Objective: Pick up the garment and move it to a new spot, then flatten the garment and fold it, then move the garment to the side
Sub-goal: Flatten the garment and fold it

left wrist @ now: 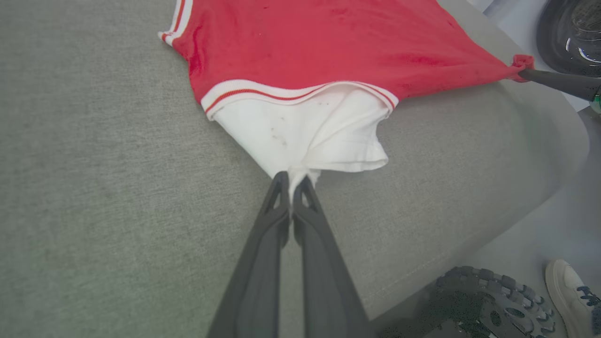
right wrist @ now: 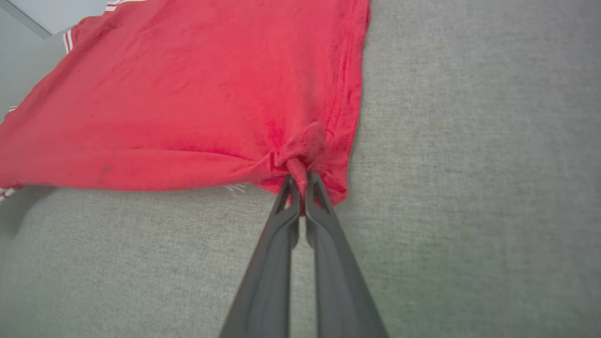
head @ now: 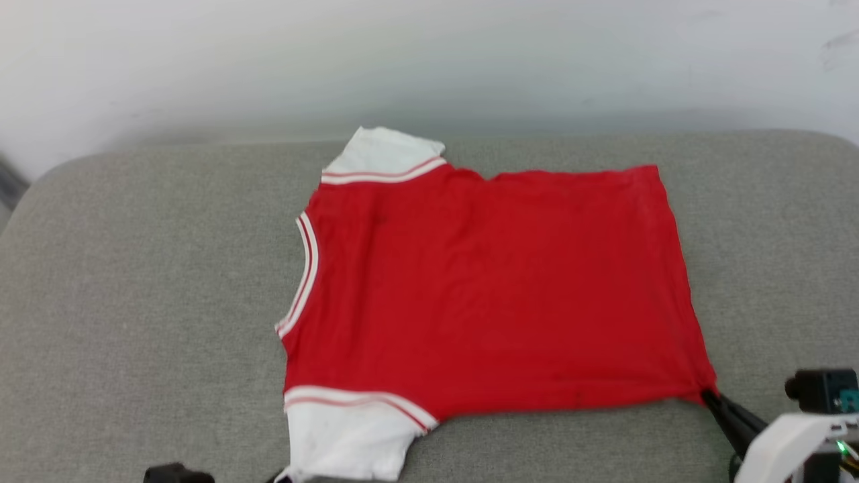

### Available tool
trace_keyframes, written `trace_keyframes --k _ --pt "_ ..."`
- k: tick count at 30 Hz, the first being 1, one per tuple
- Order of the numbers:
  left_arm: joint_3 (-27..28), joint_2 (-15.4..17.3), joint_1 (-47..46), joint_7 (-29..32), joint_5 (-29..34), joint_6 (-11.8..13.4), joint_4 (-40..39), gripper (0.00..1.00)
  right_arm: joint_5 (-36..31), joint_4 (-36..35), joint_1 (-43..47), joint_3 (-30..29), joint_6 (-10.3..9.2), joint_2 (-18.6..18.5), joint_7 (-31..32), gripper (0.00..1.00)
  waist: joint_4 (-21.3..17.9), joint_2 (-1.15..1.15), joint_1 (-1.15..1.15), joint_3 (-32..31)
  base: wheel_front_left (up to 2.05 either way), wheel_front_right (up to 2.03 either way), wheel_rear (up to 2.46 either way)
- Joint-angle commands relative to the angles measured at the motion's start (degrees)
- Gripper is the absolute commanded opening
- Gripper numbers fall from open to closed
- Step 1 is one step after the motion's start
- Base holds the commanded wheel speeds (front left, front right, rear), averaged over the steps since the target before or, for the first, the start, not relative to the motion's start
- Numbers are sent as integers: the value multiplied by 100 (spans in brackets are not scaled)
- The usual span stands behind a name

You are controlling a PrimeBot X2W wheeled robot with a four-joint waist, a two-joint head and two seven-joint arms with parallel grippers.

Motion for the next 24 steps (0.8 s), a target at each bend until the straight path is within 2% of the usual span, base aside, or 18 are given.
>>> trace_keyframes --k 1,11,24 --pt "4 88 233 78 -140 44 -128 0 70 -155 293 -104 -4 -101 105 0 -30 0 2 -123 0 0 0" --pt "-183 574 1067 700 -669 -26 -637 0 323 -1081 1451 -602 -4 -234 944 0 -106 0 2 -339 0 0 0" --pt "340 361 325 10 -537 -60 -784 0 267 -1947 1509 -1264 -3 -20 1397 0 -180 0 2 -174 0 0 0"
